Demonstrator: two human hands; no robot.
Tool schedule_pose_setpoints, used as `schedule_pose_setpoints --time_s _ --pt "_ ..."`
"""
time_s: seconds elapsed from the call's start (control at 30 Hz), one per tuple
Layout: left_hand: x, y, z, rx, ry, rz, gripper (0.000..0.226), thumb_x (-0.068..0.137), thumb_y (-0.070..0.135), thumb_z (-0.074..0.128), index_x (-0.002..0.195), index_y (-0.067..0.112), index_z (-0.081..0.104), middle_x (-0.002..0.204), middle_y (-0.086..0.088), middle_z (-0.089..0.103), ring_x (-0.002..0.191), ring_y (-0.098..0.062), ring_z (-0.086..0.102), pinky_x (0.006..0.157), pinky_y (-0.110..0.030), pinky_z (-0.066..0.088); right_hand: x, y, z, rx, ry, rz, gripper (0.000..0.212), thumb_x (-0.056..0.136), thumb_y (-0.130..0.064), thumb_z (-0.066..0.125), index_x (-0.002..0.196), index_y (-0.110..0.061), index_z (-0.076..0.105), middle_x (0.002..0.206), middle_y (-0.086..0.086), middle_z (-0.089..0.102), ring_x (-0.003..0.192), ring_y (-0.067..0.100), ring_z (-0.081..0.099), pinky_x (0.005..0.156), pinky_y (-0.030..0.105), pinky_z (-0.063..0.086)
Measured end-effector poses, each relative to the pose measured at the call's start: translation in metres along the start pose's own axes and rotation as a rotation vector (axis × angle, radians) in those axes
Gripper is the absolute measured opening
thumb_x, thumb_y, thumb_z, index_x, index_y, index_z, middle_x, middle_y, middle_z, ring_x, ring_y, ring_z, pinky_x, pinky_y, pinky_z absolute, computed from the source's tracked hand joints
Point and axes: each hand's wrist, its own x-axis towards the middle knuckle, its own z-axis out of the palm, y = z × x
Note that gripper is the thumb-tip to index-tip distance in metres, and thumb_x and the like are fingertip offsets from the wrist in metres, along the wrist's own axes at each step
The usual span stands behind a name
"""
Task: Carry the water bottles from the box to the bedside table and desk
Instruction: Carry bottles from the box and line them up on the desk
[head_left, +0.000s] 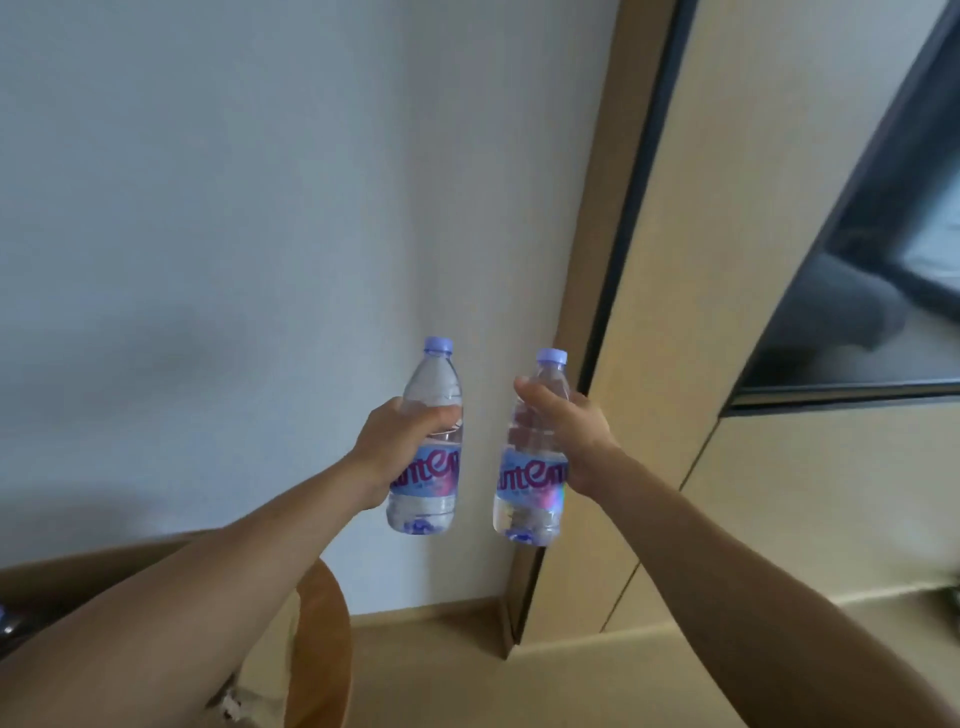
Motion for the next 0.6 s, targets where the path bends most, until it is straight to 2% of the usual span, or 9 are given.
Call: schedule_pose_setpoints --time_s 0.2,0.3,0.43,0.6 --pt "-0.001 0.02 0.133 -0.039 -0.32 0.022 0.051 0.058 0.043 0.078 0.092 0.005 0.073 0.083 -0.014 0.075 0.075 -0.031 0.071 0.074 -0.04 0.056 -0.054 -0.018 -0.13 0.077 0.272 -0.068 0.032 0.077 -0.025 0.084 0.098 -0.009 0.066 0.085 0.012 0.066 0.079 0.03 0.067 0.074 0.038 0.059" --pt "-0.003 0.034 0.213 -0.036 -0.471 0.04 0.059 0.061 0.042 0.083 0.099 -0.001 0.071 0.087 -0.019 0.075 0.077 -0.035 0.071 0.075 -0.042 0.056 -0.083 -0.027 -0.198 0.115 0.387 -0.109 0.027 0.08 -0.023 0.081 0.096 -0.008 0.065 0.084 0.013 0.066 0.079 0.03 0.066 0.07 0.035 0.06" --pt "-0.015 0.053 0.323 0.002 -0.611 0.069 0.04 0.076 0.036 0.081 0.099 0.005 0.068 0.082 -0.015 0.074 0.071 -0.029 0.071 0.068 -0.038 0.057 -0.118 -0.039 -0.293 0.176 0.508 -0.146 0.027 0.08 -0.021 0.081 0.095 -0.007 0.063 0.08 0.012 0.063 0.076 0.03 0.063 0.071 0.036 0.059" --pt "-0.04 0.071 0.457 0.012 -0.759 0.094 0.057 0.072 0.042 0.079 0.112 0.004 0.064 0.089 -0.014 0.074 0.076 -0.03 0.072 0.07 -0.039 0.057 -0.167 -0.061 -0.412 0.188 0.643 -0.196 0.026 0.08 -0.021 0.081 0.095 -0.007 0.065 0.082 0.014 0.064 0.078 0.03 0.064 0.07 0.035 0.06"
